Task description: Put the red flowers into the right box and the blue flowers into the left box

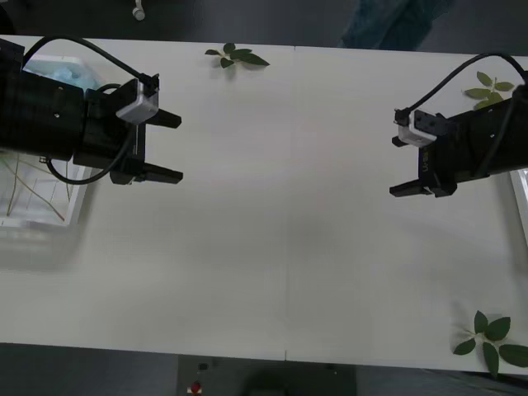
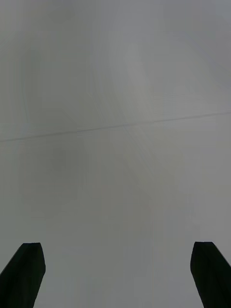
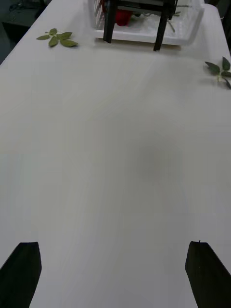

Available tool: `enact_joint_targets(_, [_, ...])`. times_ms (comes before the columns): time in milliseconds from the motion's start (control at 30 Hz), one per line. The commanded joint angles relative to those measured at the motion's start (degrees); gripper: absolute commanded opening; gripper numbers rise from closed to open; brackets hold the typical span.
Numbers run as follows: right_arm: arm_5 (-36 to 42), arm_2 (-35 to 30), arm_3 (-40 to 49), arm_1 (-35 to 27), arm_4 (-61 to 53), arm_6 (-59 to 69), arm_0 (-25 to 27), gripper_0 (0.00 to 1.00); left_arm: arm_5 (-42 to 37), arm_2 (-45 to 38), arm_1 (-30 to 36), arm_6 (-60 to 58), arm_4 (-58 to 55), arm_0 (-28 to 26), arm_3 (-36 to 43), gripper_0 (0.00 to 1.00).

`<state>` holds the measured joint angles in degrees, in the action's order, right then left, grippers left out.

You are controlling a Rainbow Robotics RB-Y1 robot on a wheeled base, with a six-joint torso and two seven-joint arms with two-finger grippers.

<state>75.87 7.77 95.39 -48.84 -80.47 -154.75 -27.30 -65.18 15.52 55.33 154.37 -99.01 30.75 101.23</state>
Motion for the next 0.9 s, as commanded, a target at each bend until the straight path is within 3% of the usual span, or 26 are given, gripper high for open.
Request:
enact_joint_targets(33, [-0.4,-0.4,0.4,-0.8,-0.4,-0.2,-1.6,0.88,1.5,-1.0,1.4,0.6,2.1,-0.3,1.2,0.87])
enact_joint_targets(900, [-0.4,-0.4,0.4,-0.8,-0.4,-0.2,-1.6,0.89,2.6,-0.9,1.2,0.6,-0.4,-1.3,-1.4,0.87])
